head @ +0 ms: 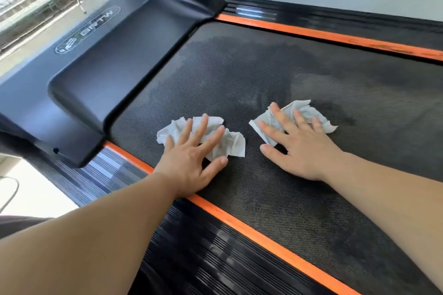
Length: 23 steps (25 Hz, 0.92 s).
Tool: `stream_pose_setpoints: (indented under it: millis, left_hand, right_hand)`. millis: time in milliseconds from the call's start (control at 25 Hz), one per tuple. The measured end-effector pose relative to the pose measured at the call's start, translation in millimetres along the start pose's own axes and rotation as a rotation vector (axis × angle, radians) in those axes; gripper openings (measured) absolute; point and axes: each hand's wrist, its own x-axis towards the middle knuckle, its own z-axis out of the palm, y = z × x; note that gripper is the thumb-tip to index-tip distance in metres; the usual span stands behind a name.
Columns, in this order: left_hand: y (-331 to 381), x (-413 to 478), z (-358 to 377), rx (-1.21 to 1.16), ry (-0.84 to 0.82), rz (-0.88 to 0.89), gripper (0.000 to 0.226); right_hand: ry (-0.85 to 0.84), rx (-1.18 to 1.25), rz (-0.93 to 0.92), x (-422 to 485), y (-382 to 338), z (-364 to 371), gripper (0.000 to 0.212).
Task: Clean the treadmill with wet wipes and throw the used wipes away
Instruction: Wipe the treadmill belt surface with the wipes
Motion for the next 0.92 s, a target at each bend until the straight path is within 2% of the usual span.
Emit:
stream_pose_setpoints:
  millis: [160, 240, 400, 440, 480, 560, 600, 640, 680, 760, 800, 840, 920]
  left_hand:
    - [-5, 4, 2, 0.09, -0.154, 0.023, 0.07]
    - [-12, 16, -2, 0.111, -0.176, 0.016, 0.071]
    - [-2, 44, 0, 0.038, -0.161, -0.213, 0.075]
    - [12, 44, 5, 0.054, -0.156, -0.169, 0.079]
    - [27, 42, 10, 0.08, -0.143, -0.051, 0.082]
    - [53, 43, 16, 0.141, -0.126, 0.221, 0.082]
    - [56, 51, 14, 0.139, -0.116, 0.29, 0.078]
    - [56, 63, 9, 0.12, -0.125, 0.26, 0.073]
    - [52, 75, 4, 0.079, -0.144, 0.136, 0.07]
    - [51, 93, 2, 0.028, -0.16, -0.076, 0.069]
    - [57, 97, 3, 0.042, -0.162, -0.047, 0.07]
    - [68, 100, 5, 0.069, -0.159, 0.074, 0.071]
    - [86, 112, 5, 0.141, -0.158, 0.367, 0.067]
  right_hand:
    - [-0.046, -0.048, 0.005, -1, -1, 2, 0.074]
    - [-0.048, -0.045, 0.033, -1, 3, 3, 0.074]
    - [-0.043, 0.095, 0.366, 3, 33, -3, 0.077]
    - [-0.039, 0.097, 0.389, 3, 36, -3, 0.079]
    - [-0.014, 0.086, 0.352, 2, 36, -1, 0.082]
    - [0.026, 0.076, 0.13, -2, 27, 3, 0.091]
    - [0.013, 0.082, 0.033, -5, 23, 4, 0.089]
    - [-0.007, 0.096, -0.004, -7, 21, 5, 0.082]
    - [-0.015, 0.109, 0.024, -7, 23, 6, 0.074]
    - [0.012, 0.146, 0.243, -5, 40, 4, 0.064]
    - [0.026, 0.171, 0.374, -3, 51, 3, 0.063]
    - [0.036, 0.202, 0.464, -1, 61, 1, 0.062]
    - [0.059, 0.248, 0.484, 2, 73, -3, 0.061]
